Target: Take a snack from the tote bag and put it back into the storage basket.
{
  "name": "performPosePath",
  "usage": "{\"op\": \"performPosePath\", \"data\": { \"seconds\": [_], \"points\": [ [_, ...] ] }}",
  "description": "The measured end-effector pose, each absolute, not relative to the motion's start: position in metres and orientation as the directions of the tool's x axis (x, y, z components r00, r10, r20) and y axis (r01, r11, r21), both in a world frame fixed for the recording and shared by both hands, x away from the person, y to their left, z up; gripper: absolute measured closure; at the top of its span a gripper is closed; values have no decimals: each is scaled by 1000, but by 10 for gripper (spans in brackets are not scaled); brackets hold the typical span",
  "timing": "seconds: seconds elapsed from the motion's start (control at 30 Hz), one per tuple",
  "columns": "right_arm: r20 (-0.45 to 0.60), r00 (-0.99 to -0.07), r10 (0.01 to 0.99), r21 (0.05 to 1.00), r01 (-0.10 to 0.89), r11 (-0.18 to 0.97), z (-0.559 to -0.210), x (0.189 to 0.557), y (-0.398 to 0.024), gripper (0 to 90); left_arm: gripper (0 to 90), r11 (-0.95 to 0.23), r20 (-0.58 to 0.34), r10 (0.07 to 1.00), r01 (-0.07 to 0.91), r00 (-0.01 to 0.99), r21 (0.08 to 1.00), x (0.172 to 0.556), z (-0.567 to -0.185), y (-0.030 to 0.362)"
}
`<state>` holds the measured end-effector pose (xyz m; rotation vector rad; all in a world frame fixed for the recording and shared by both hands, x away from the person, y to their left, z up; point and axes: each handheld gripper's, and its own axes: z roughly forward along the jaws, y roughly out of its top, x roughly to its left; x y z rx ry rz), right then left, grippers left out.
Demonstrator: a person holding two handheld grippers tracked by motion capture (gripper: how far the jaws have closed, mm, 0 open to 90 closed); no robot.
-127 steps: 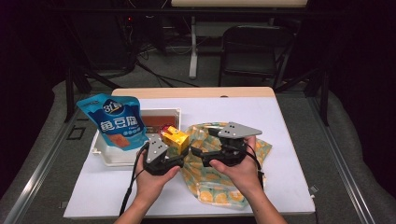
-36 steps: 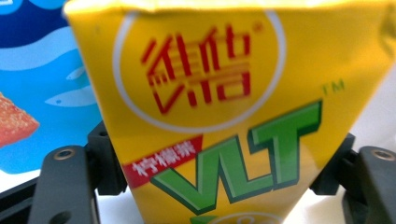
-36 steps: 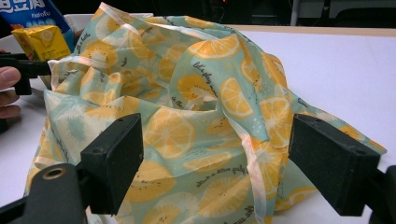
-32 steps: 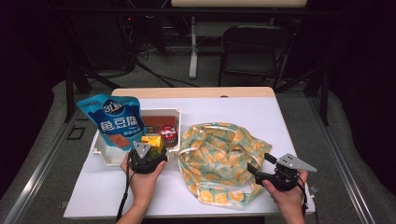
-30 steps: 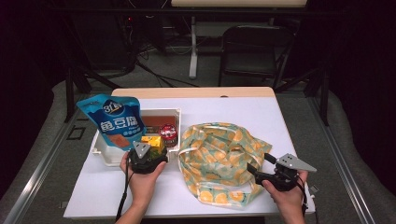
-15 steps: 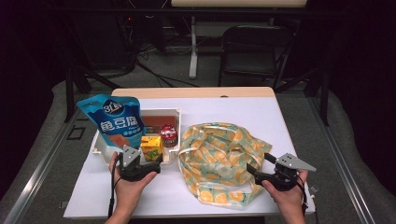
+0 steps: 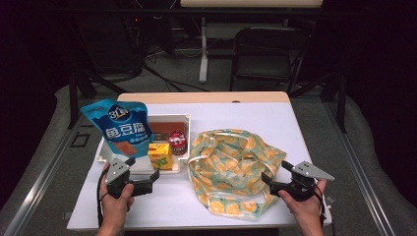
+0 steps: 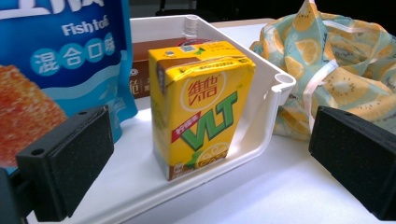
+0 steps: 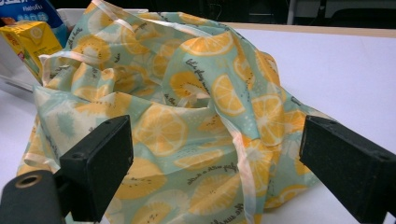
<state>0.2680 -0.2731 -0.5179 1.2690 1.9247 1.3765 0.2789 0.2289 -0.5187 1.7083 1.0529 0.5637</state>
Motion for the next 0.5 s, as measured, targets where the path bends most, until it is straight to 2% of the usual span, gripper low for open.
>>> {"op": "performPosePath", "data": {
  "seconds": [0.5],
  "points": [
    [131,-457,879,896,435,93,-523,265,-286,95,1,-114,-106,841,366,530,924,267,-520,268]
  ]
}}
